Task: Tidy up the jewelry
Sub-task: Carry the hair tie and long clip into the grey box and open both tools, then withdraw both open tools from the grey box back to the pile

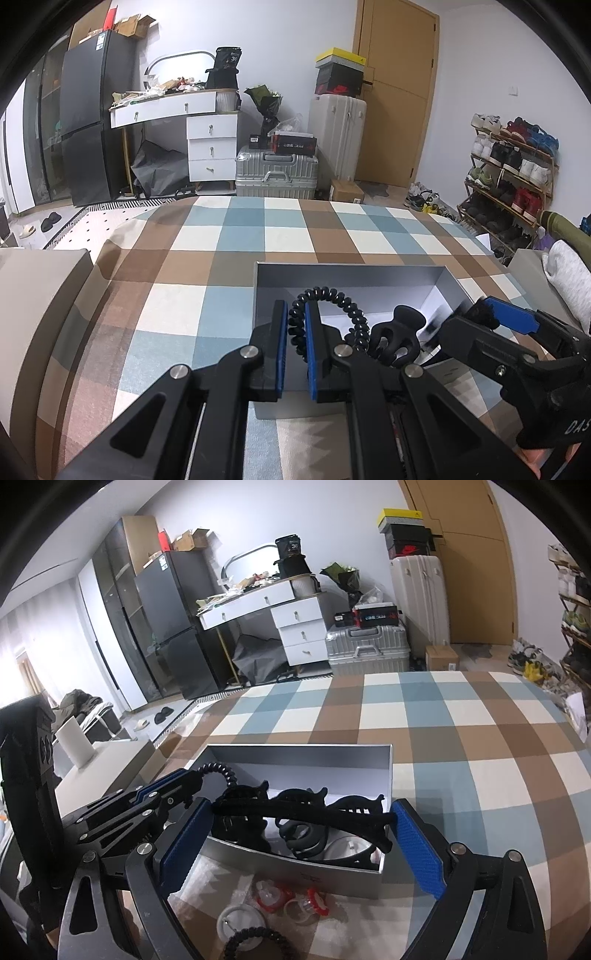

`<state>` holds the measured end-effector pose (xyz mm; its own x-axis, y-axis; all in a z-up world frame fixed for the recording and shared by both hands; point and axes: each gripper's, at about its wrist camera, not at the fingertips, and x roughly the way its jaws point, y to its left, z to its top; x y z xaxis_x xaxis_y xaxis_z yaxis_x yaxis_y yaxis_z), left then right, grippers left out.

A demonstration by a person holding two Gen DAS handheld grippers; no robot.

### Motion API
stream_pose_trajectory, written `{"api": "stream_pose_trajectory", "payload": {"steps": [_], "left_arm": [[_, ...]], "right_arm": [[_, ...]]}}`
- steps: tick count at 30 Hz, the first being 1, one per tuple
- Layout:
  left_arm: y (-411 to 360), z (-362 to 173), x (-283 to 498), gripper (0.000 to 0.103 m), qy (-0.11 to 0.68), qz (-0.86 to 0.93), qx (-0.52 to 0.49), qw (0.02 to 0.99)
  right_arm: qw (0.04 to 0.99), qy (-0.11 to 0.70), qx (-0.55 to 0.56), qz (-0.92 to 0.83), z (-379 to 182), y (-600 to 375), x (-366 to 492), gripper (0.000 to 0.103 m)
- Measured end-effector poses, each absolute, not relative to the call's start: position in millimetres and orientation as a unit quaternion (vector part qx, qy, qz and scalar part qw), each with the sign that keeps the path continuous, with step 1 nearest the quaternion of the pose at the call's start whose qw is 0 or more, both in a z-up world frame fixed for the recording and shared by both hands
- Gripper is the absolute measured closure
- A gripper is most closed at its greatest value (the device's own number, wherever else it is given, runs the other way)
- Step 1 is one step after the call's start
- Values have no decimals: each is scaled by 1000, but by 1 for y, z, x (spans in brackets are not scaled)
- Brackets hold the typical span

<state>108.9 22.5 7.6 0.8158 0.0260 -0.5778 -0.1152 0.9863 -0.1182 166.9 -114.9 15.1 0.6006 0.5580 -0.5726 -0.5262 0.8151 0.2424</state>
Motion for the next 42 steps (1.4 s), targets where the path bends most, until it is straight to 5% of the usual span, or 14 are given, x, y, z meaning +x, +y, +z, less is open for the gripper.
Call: {"api": "stream_pose_trajectory", "payload": {"steps": [3,6,10,20,42], "left_arm": [[26,9,108,95,302,37,-87,949],[31,11,103,81,295,30,-101,950],[28,15,95,43,289,37,-98,952],[34,17,72,1,269,21,-110,957],[23,-4,62,1,322,-27,-88,942]], "right_arm": [[895,328,22,302,16,-115,167,5],[896,328,21,299,17,-118,165,3],[896,331,13,295,19,-124,160,2],[891,353,-29,285,15,-142,142,0],[872,395,-89,276,-10,-149,112,0]]}}
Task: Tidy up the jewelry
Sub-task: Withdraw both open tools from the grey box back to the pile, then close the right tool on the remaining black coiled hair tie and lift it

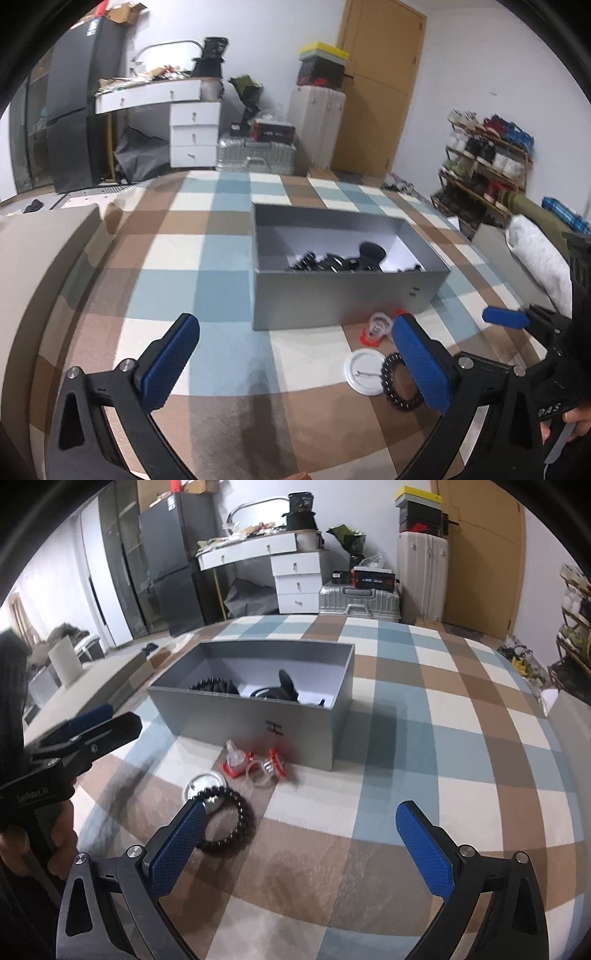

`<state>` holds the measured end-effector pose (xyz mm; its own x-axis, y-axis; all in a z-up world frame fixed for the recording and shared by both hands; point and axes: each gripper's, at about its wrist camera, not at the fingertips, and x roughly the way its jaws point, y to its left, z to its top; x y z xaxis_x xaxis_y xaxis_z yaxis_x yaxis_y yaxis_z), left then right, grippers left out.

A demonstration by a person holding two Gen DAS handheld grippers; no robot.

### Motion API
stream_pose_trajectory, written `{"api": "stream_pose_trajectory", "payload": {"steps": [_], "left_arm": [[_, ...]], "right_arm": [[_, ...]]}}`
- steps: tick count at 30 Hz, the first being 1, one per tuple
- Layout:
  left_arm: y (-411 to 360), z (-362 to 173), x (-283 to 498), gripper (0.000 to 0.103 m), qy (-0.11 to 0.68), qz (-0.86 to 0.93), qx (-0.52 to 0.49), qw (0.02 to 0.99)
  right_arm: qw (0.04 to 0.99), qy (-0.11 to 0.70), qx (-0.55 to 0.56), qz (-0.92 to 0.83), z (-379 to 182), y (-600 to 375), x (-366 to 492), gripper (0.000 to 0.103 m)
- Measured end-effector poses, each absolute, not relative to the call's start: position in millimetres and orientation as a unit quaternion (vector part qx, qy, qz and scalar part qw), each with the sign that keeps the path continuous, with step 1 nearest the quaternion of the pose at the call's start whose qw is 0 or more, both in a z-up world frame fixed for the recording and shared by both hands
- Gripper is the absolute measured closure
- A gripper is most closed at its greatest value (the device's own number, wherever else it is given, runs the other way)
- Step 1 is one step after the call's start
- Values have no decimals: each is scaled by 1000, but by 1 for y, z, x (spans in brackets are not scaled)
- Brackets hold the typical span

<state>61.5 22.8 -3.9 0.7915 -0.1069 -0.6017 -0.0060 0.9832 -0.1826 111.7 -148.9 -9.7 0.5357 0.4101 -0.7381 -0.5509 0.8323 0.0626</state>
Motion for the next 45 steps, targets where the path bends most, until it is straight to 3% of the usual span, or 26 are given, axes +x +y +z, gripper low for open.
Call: {"api": "stream_pose_trajectory", "payload": {"steps": [9,11,16,24,30,36,41,45], "left_arm": [[-8,-8,55,4,344,-108,-30,932],[-7,-11,57,13,358,-119,-31,926],[-7,-13,57,59,378,-154,-43,912],[-18,-18,59,72,404,-182,-33,896],[-3,-14,59,73,396,-160,-62,902],[11,-14,61,73,384,-115,-85,912],[17,-14,63,73,377,-98,-101,915],[16,-14,63,73,376,-96,-101,916]], "right_arm": [[871,399,-80,275,-11,-155,110,1],[871,402,-77,273,-13,-158,110,1],[871,404,-73,271,-14,-163,108,1],[870,405,-68,273,-15,-166,107,1],[862,414,-72,283,-21,-156,107,2],[846,421,-76,318,-24,-139,105,20],[834,426,-93,337,-28,-124,106,52],[828,432,-115,338,-34,-115,106,63]]}}
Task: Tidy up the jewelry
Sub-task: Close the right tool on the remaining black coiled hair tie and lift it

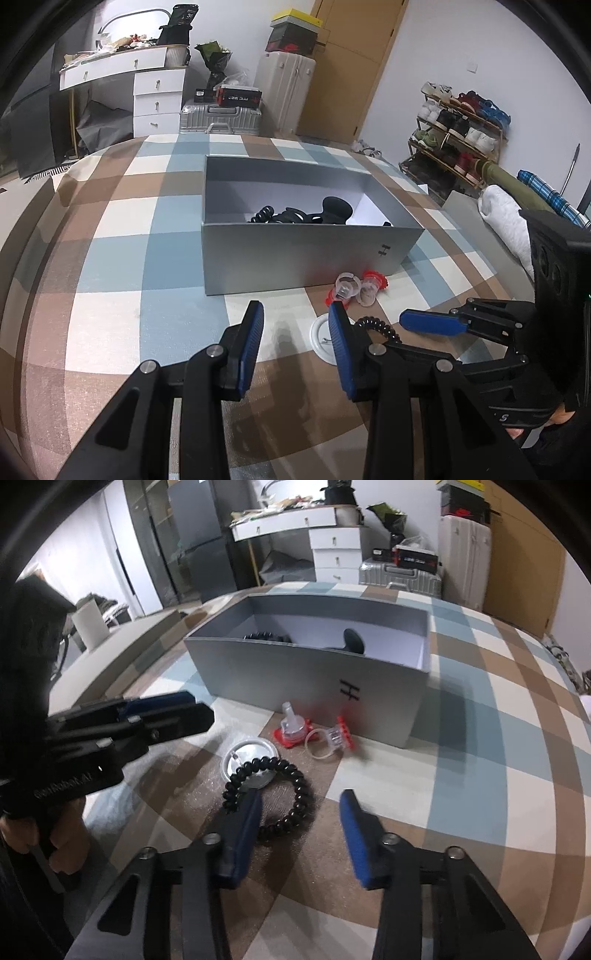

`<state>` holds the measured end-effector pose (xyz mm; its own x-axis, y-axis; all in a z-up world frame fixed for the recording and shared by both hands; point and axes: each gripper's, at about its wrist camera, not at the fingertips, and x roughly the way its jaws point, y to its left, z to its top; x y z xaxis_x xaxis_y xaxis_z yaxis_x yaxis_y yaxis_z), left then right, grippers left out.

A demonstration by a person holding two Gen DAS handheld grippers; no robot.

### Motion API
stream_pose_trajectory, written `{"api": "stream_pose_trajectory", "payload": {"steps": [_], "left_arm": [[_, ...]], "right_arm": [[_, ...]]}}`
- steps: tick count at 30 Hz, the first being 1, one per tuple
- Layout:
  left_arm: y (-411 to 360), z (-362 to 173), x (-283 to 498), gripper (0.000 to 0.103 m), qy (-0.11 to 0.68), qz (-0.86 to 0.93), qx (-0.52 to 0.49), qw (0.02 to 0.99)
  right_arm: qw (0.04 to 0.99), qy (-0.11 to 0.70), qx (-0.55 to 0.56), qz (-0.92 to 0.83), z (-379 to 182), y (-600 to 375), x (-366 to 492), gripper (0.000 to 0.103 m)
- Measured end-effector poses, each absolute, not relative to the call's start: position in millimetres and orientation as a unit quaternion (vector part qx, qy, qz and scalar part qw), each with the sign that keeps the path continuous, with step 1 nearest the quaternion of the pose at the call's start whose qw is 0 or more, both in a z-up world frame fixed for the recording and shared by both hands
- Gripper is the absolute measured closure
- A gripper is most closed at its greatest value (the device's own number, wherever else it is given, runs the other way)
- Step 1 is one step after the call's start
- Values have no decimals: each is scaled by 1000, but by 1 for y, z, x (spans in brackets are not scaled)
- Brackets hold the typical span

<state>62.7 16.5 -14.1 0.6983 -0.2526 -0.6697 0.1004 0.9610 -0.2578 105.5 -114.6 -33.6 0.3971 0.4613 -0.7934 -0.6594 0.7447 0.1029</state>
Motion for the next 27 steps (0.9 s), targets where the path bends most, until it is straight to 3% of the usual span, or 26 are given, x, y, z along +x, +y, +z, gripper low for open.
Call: {"api": "stream_pose_trajectory", "payload": {"steps": [7,16,18,27], "left_arm": [[17,-14,63,73,377,-95,-99,916],[18,-14,64,73,380,-93,-99,915],[19,-14,63,73,380,-93,-98,915],[18,-15,65,73,381,-94,-98,914]], "right_arm": [[838,409,-155,327,-36,-108,97,79],[839,412,-173,311,-34,-105,91,85],[835,413,-175,319,-34,-104,89,95],[845,395,-134,334,-25,-118,85,95]]}}
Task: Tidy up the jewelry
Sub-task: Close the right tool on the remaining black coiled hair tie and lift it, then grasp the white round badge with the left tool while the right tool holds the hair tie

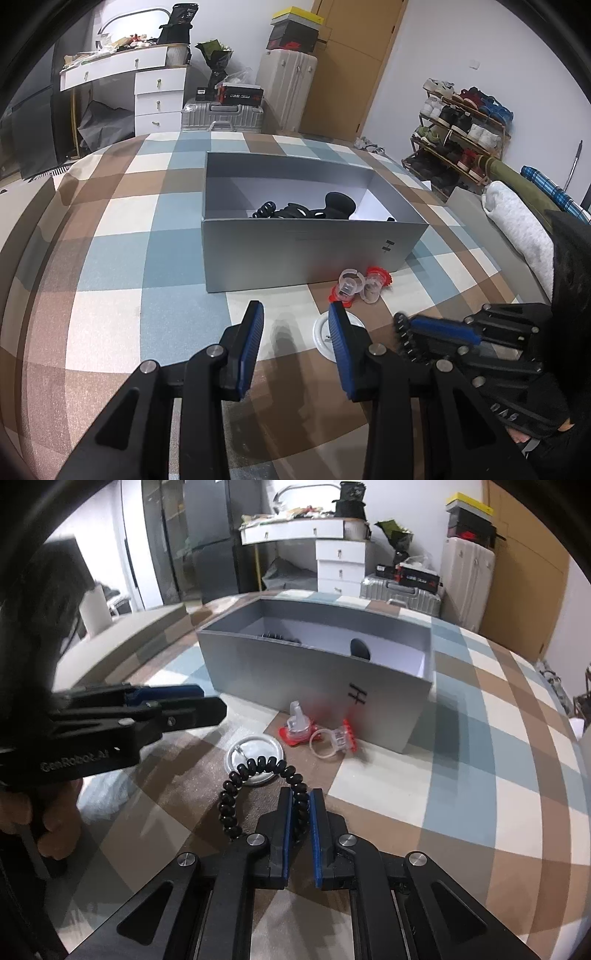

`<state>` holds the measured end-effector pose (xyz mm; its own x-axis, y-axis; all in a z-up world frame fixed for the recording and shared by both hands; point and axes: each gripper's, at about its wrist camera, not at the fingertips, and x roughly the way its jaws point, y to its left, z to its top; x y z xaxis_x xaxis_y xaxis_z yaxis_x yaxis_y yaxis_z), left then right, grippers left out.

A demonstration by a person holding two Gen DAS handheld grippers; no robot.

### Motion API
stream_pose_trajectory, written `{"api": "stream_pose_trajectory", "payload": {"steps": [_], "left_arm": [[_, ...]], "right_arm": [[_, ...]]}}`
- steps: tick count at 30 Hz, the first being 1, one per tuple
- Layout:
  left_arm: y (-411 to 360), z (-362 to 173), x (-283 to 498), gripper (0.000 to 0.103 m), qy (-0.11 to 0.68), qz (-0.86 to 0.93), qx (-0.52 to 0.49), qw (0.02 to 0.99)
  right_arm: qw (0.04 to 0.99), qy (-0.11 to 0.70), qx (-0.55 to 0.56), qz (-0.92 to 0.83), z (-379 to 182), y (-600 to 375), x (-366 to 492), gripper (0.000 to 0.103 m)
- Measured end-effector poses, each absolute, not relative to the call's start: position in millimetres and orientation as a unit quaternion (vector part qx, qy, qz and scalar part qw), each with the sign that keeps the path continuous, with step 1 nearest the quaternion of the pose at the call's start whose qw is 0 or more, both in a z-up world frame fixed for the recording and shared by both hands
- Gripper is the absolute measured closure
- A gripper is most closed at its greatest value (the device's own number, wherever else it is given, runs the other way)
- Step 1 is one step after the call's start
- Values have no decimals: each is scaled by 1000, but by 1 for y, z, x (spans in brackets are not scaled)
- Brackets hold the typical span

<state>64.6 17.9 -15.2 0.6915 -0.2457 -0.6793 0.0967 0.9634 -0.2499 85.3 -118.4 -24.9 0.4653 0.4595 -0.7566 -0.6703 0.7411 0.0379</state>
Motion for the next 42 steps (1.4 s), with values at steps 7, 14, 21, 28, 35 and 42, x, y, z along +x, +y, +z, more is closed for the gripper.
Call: {"api": "stream_pose_trajectory", "payload": {"steps": [7,14,21,28,35,42], "left_arm": [[12,-18,64,73,396,-121,-95,905],[-5,-22,62,72,416,-160,-66,893],[-8,-26,63,72,434,-150,-46,887],[-15,-25,62,44,435,-149,-27,888],[-29,-27,69,44,440,-115,19,890],[-29,-27,69,67,437,-106,39,892]], "right_arm": [[860,375,-97,332,-13,-136,85,95],[867,372,-67,325,-11,-148,87,95],[866,369,-58,333,-8,-151,86,95],[868,364,-46,333,-4,-157,86,95],[872,362,-42,327,-1,-162,88,95],[872,363,-41,327,-2,-163,87,95]]}}
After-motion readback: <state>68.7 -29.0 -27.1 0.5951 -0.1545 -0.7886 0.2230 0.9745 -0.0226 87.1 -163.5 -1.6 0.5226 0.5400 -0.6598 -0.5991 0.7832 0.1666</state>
